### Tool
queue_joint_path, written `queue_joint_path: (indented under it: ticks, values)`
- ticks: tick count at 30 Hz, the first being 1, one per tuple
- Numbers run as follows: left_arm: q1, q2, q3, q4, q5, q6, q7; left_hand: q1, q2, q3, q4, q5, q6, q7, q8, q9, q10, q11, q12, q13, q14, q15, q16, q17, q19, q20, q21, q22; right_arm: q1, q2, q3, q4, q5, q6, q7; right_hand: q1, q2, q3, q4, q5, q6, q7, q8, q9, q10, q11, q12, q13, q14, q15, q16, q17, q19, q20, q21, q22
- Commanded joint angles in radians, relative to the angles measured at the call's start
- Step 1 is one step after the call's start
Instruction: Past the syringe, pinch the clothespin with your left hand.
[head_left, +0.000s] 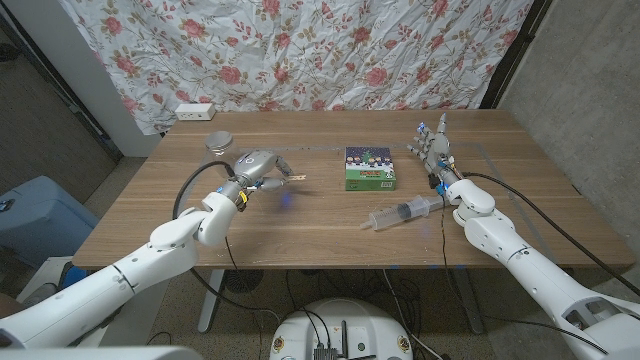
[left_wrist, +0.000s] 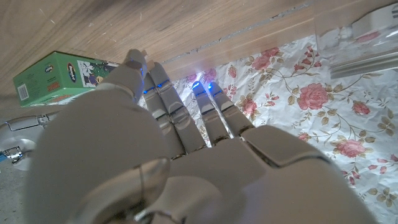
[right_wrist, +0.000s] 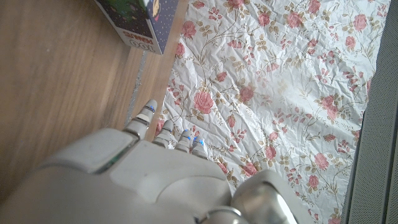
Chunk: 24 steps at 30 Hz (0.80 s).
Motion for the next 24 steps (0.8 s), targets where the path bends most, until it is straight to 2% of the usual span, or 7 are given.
queue_joint_path:
  ticks: [1,24]
  values:
    - [0.007,-0.017,-0.01,0.032,-0.091,-0.036,0.023,0.006,0.005,-0.007,0.0,0.006,0.005,0.001,-0.005,0.004,0.007,-0.001,-0.003,0.002,0.008,-0.144,0.008,0.001,0.006,-0.001,-0.001,0.005,0.0,0.0,0.0,0.0,0.0,0.0,0.0,0.001,0.079,-0.004,-0.001,0.004,0.002,-0.002,0.001,0.002,0.002,-0.004,0.0,0.003,0.003,-0.04,-0.004,0.004,0.005,0.0,-0.006,0.004]
    - [0.014,-0.057,-0.014,0.072,-0.193,-0.114,0.076,0.009,0.009,-0.017,0.0,0.007,0.01,-0.001,-0.008,0.005,0.015,-0.001,-0.005,0.003,0.013,-0.145,0.004,-0.001,0.008,-0.002,-0.002,0.006,0.0,0.0,0.0,0.0,0.0,0.0,0.0,0.001,0.079,-0.005,-0.001,0.004,0.003,-0.001,0.001,0.002,0.001,-0.003,-0.001,0.003,0.004,-0.04,-0.005,0.004,0.005,0.0,-0.006,0.004]
